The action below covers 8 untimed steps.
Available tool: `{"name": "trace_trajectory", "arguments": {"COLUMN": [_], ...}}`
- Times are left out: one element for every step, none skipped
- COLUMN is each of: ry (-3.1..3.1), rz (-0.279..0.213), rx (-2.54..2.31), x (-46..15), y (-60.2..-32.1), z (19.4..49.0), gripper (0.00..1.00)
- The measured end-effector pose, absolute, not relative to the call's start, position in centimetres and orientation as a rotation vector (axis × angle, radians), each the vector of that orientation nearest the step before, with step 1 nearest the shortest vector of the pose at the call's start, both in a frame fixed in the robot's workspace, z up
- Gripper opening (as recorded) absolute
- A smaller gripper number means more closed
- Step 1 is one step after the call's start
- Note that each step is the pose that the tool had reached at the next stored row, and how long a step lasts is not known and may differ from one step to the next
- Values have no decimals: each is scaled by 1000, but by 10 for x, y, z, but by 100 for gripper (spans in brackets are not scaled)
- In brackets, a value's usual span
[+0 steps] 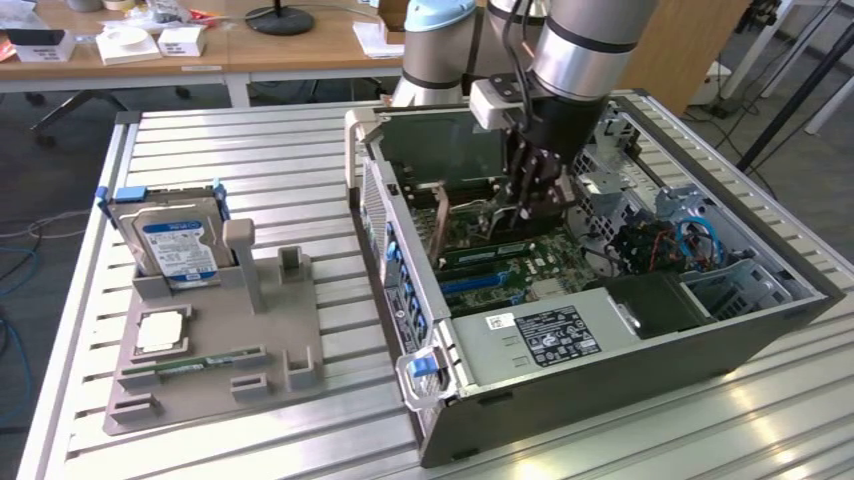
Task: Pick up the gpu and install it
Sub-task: 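Insert the gpu into the slot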
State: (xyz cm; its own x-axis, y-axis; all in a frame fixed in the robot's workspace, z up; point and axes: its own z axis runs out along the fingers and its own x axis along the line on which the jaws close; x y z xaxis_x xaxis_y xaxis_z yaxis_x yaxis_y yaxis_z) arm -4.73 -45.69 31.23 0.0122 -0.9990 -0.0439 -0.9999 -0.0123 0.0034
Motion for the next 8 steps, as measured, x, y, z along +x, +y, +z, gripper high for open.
{"name": "trace_trajectory", "arguments": {"ry": [2187, 2187, 2188, 2188, 2188, 2188, 2187, 2187], "rz": [52, 52, 52, 52, 52, 52, 52, 52], "rx": [-2214, -2214, -2214, -2215, -2215, -2214, -2215, -2214], "x": [-47, -47, -47, -47, -47, -48, -49, -50], "y": [-457, -457, -457, -457, -457, -457, -457, -457], "z": [311, 310, 310, 310, 310, 310, 310, 310], "gripper": [26, 26, 26, 26, 26, 26, 26, 26]}}
